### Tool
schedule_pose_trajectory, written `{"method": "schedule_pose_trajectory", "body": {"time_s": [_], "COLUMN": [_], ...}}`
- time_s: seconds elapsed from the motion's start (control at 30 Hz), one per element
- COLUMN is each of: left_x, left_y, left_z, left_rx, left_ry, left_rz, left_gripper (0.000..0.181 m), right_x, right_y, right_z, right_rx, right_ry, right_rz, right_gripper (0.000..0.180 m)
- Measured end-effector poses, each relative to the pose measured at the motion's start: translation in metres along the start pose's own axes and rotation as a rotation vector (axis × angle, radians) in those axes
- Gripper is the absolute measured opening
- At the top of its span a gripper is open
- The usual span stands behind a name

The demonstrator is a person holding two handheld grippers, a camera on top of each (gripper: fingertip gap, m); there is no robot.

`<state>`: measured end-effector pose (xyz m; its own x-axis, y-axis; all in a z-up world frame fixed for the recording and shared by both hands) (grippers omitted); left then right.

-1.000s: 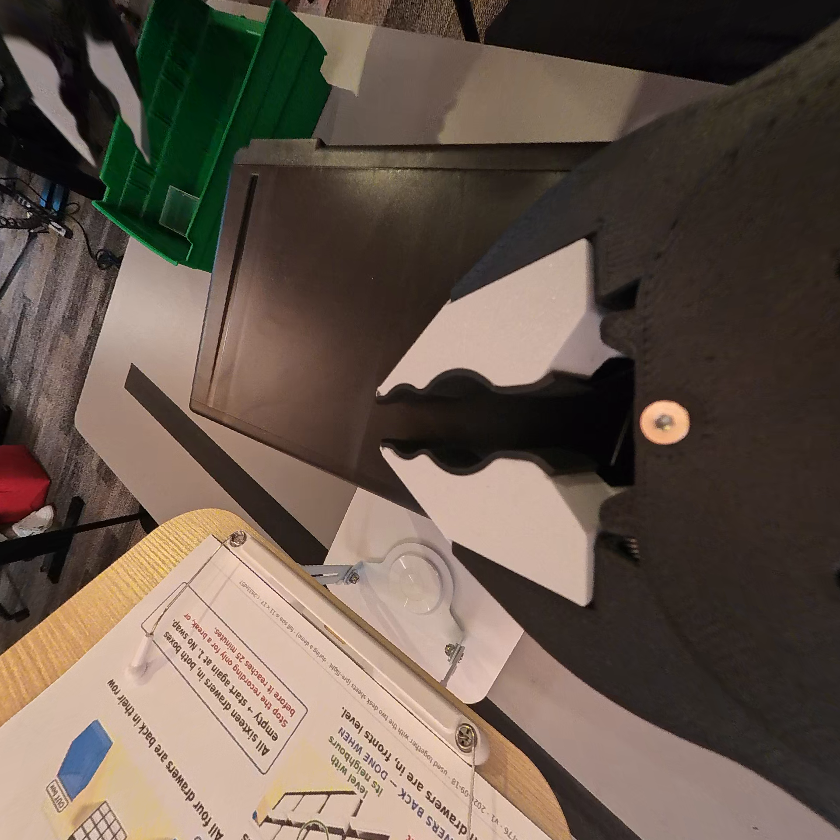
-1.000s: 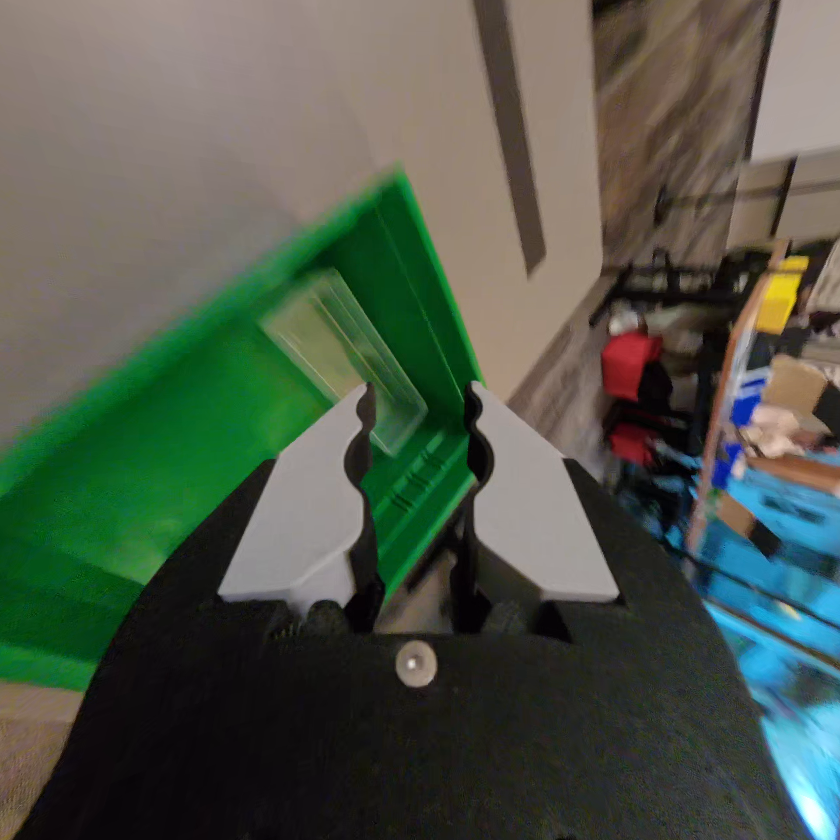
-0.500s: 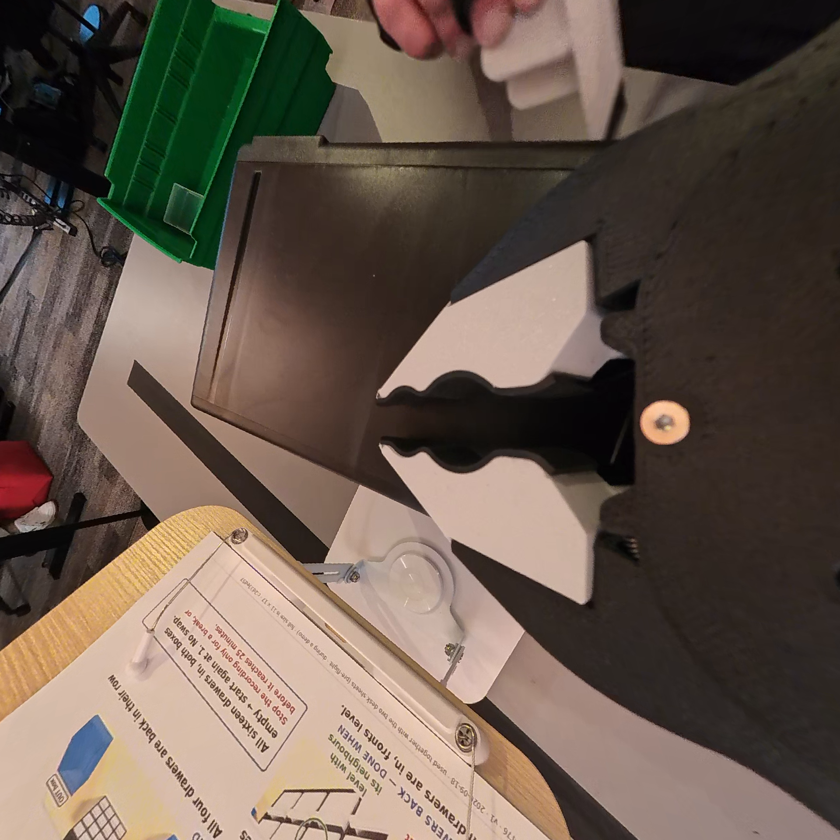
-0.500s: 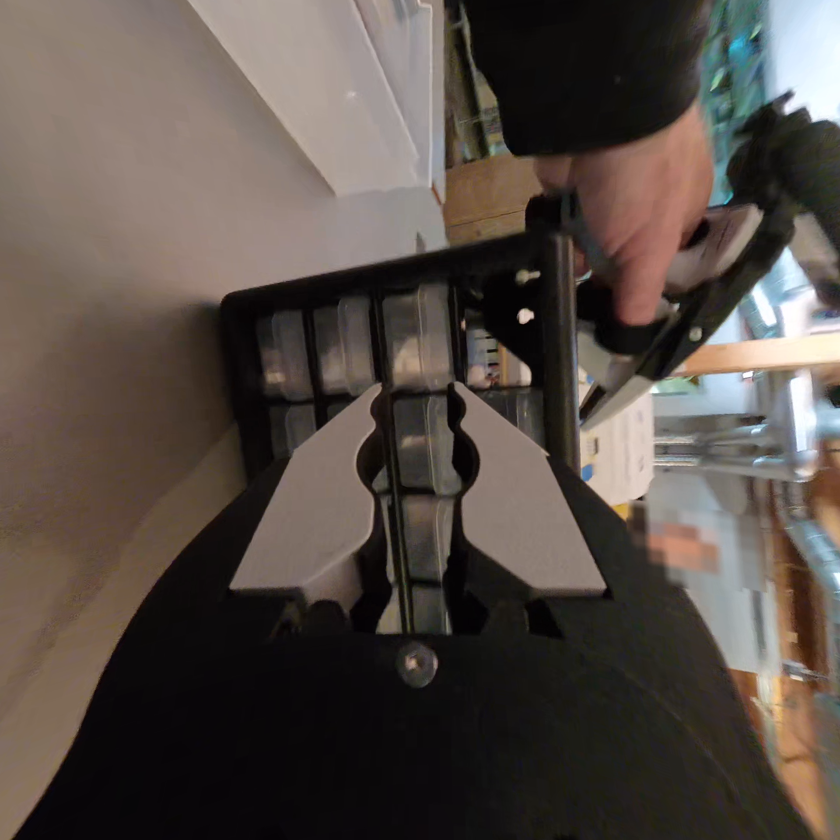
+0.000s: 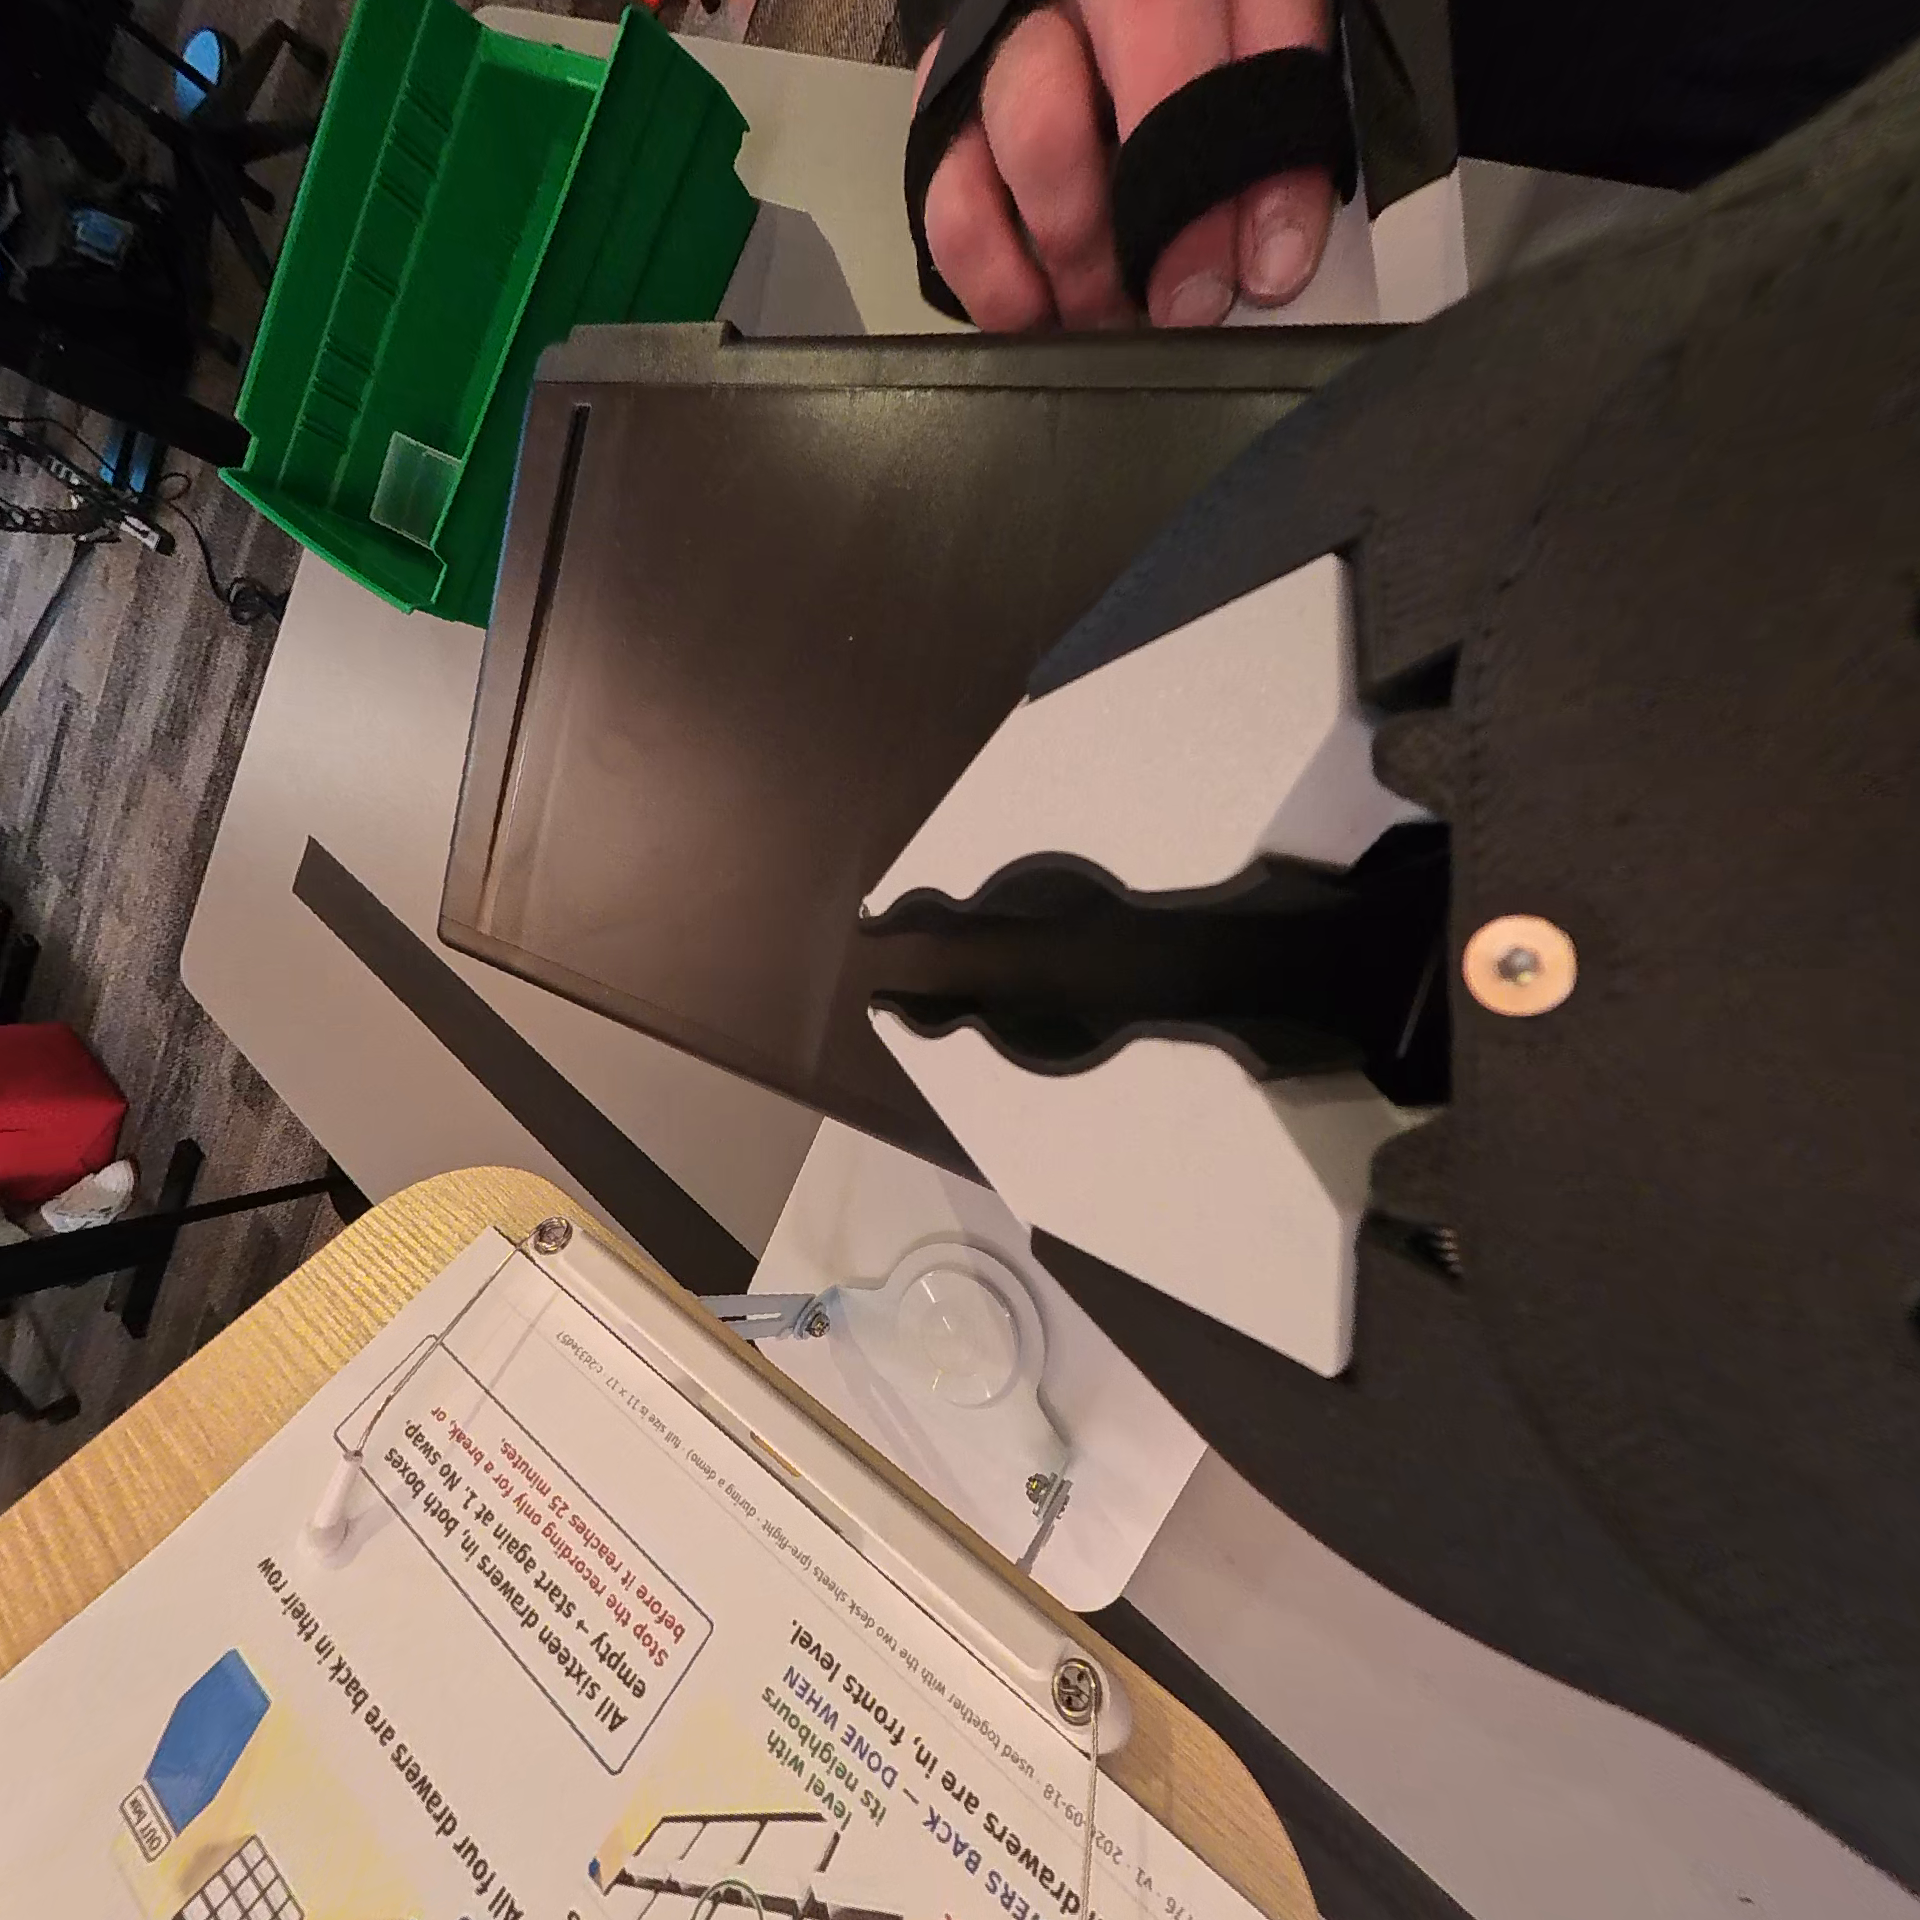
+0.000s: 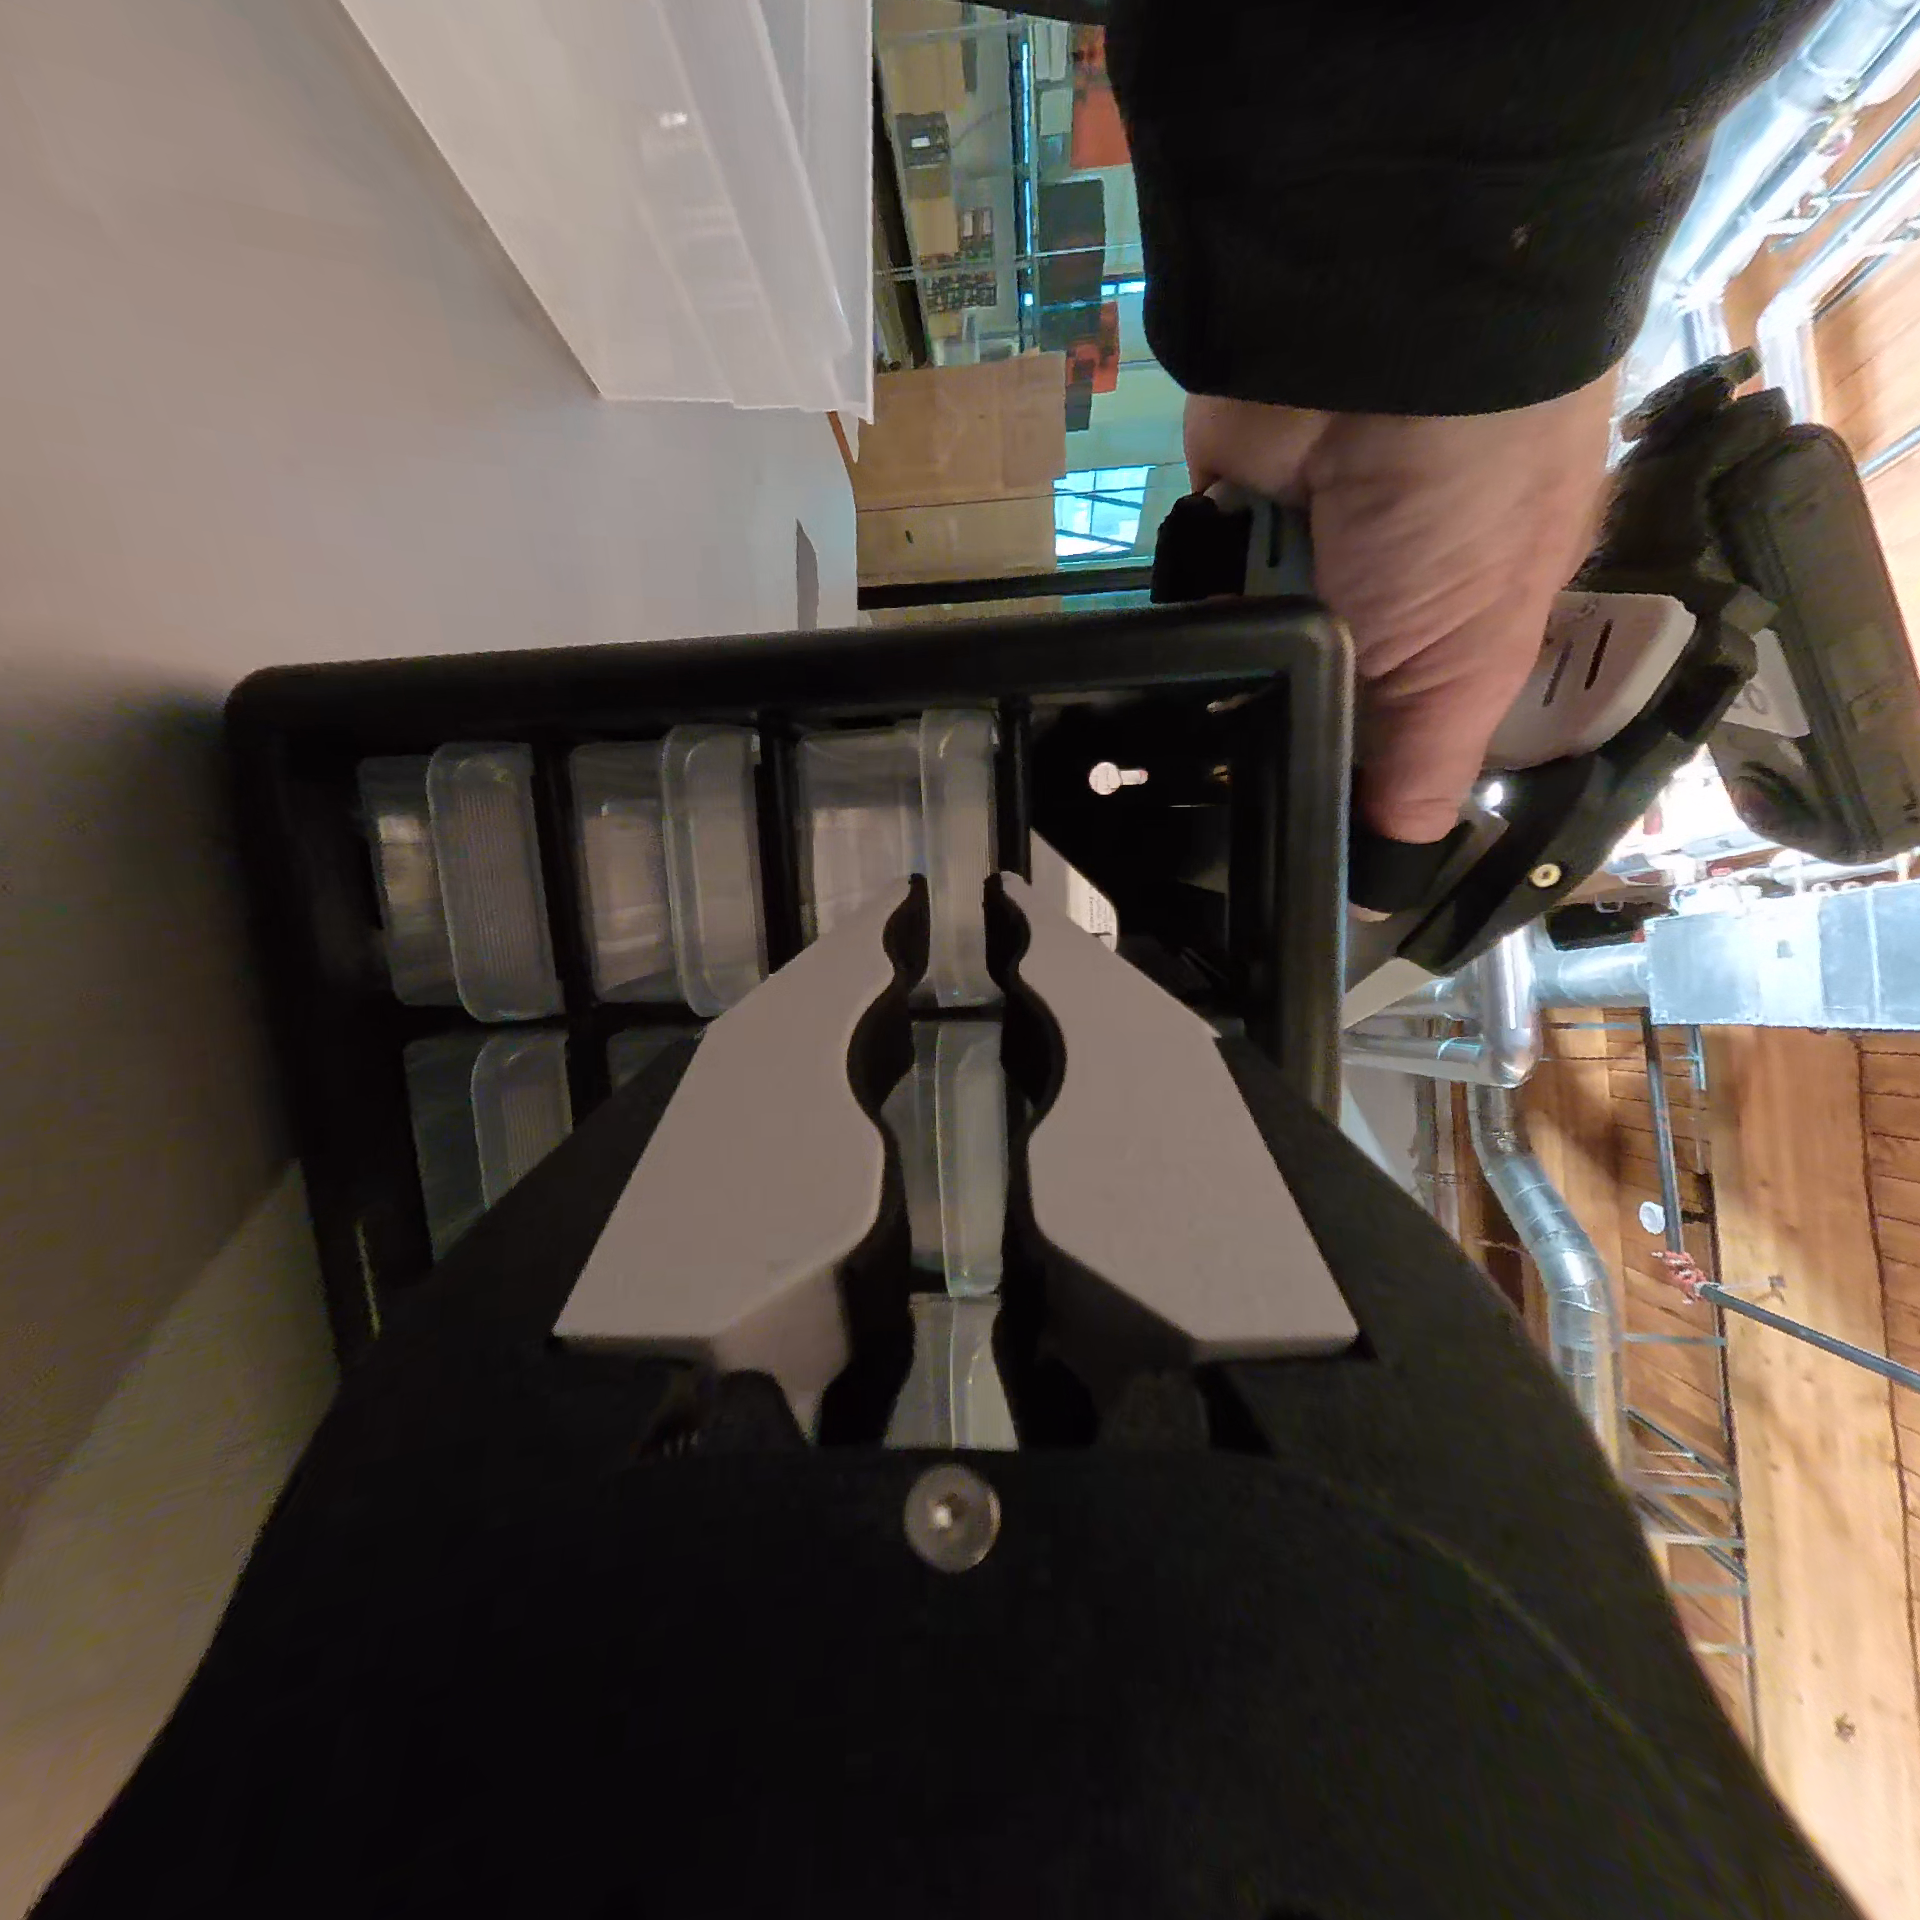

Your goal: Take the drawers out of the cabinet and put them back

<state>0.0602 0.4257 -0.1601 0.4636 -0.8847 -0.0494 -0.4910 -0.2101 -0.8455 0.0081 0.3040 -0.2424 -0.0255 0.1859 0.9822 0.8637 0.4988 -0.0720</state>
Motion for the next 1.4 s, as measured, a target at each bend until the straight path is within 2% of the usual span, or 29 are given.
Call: {"method": "schedule_pose_trajectory", "body": {"time_s": [0.2, 0.67, 0.87, 1.17, 1.4], "left_x": [0.0, 0.0, 0.0, 0.0, 0.0], "left_y": [0.0, 0.0, 0.0, -0.001, -0.001], "left_z": [0.0, 0.0, 0.0, 0.0, 0.0], "left_rx": [0.0, 0.002, 0.003, 0.004, 0.005], "left_ry": [-0.002, -0.005, -0.006, -0.007, -0.008], "left_rz": [-0.002, -0.005, -0.006, -0.008, -0.009], "left_gripper": [0.011, 0.01, 0.01, 0.009, 0.009], "right_x": [-0.002, -0.012, -0.012, -0.016, 0.015], "right_y": [-0.007, -0.044, -0.036, -0.047, -0.036], "right_z": [-0.014, -0.09, -0.104, -0.123, -0.138], "right_rx": [0.014, 0.086, 0.058, 0.095, 0.104], "right_ry": [-0.057, -0.061, -0.061, -0.045, -0.002], "right_rz": [0.021, -0.011, 0.011, 0.027, 0.086], "right_gripper": [0.007, 0.006, 0.005, 0.005, 0.0]}}
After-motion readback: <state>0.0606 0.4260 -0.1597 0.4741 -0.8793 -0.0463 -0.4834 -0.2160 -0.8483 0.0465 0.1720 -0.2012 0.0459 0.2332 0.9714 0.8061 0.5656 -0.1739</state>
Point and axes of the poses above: each gripper's, where its closed fingertips meet, z out along the fingers, y out of its underside, x = y × z across the jaws, the point moved 1 cm from there along -z, back along the fingers, and after that the axes turned 6 degrees about -y, right-handed, at the moved point
